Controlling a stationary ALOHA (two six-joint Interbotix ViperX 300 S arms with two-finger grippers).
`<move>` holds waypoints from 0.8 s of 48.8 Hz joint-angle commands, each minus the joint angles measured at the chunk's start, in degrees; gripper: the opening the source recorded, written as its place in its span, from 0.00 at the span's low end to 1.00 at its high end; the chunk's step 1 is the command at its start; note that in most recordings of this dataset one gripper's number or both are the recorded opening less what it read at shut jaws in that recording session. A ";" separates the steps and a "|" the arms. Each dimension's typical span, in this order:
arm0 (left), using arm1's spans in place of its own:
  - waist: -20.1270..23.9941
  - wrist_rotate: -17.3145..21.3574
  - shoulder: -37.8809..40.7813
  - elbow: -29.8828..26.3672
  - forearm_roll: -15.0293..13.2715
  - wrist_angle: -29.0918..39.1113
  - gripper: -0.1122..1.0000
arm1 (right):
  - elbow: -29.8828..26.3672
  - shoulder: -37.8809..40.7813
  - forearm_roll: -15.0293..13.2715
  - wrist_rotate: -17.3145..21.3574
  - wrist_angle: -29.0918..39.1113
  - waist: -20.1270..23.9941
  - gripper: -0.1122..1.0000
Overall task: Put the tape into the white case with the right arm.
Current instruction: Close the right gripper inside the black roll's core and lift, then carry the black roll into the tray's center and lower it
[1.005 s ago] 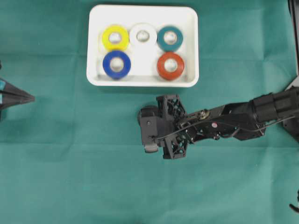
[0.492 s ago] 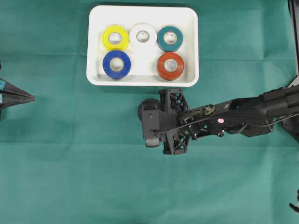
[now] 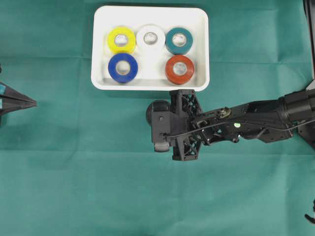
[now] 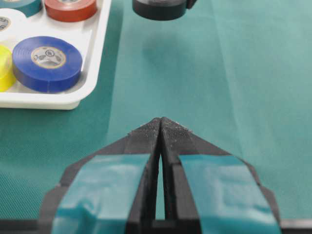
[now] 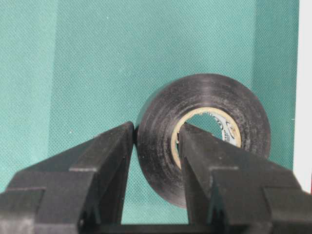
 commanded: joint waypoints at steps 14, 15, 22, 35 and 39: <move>0.00 0.00 0.44 -0.62 0.00 -0.53 0.10 | -4.04 -1.93 -0.26 -0.09 -0.62 -7.12 0.12; 0.00 0.00 0.44 -0.62 0.00 -0.53 0.10 | -4.31 -1.93 -0.26 -0.09 -0.70 -7.82 0.12; 0.00 0.00 0.44 -0.62 0.00 -0.62 0.10 | -4.48 -1.93 -0.35 0.00 -1.41 -11.60 0.12; 0.00 0.00 0.44 -0.62 -0.09 -0.53 0.10 | -4.31 -0.79 -0.44 -0.09 -4.22 -16.70 0.12; 0.00 0.00 0.44 -0.62 0.00 -0.62 0.10 | -4.13 -0.44 -0.44 -0.09 -5.98 -17.58 0.12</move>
